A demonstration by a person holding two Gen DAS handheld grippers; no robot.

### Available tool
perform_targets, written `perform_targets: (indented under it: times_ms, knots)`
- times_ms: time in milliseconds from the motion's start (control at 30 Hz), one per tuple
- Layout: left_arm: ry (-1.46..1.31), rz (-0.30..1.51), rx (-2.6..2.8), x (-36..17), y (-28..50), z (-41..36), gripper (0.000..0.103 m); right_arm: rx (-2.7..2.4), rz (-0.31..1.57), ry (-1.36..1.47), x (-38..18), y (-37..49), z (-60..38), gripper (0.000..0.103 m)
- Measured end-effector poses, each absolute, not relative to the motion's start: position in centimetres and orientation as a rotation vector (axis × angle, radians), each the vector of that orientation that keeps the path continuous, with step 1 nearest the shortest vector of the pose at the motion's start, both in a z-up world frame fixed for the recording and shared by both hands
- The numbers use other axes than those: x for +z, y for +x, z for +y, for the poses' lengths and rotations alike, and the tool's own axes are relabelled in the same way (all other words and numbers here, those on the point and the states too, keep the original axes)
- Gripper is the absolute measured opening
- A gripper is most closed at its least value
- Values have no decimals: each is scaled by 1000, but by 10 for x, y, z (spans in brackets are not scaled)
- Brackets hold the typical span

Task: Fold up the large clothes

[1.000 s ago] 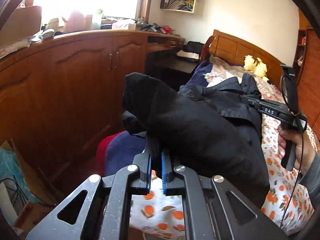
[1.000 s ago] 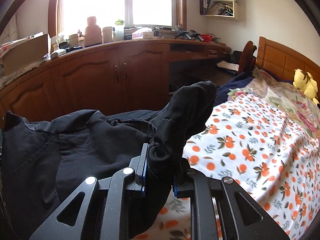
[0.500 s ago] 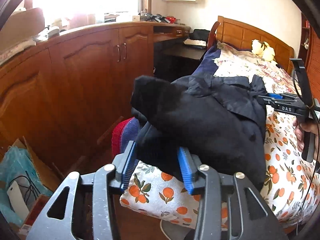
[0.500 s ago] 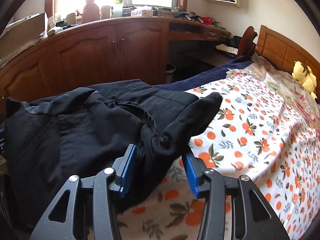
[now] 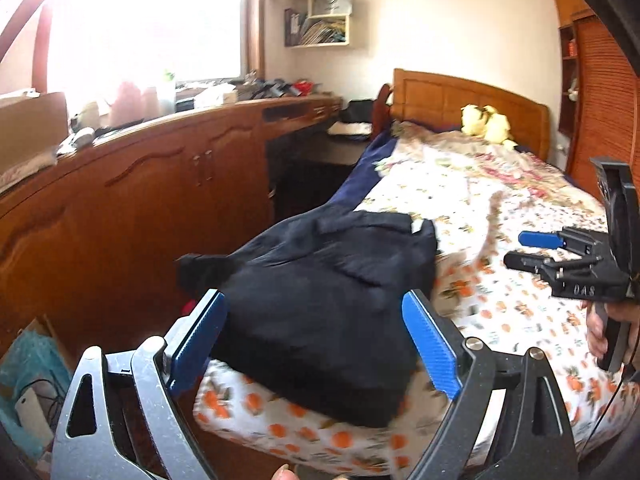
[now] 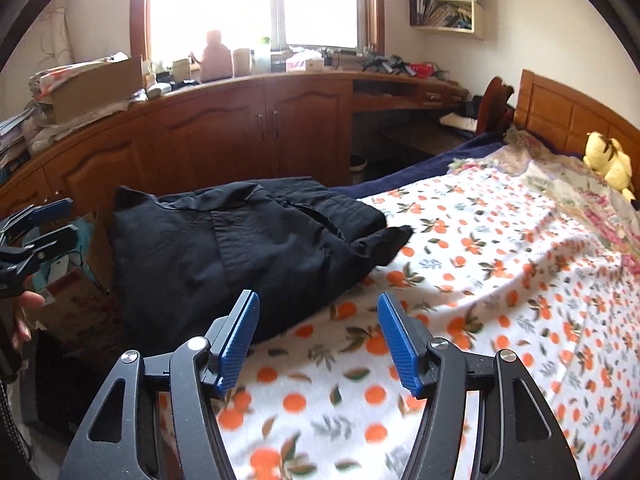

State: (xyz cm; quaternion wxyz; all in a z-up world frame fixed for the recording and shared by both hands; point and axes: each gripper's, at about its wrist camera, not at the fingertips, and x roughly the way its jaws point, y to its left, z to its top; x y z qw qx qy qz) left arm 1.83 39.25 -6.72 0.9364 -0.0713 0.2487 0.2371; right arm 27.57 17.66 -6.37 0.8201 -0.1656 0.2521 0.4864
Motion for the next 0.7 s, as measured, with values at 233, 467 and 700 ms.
perform_targets:
  times_ms: [233, 467, 700]
  knots:
    - [-144, 473, 413, -68, 30, 328, 90, 1002, 524, -306, -62, 257, 103, 65]
    - [-151, 490, 338, -84, 51, 273, 90, 928, 511, -288, -67, 253, 37, 67]
    - [-136, 525, 243, -96, 84, 217, 90, 834, 527, -239, -82, 245, -16, 70]
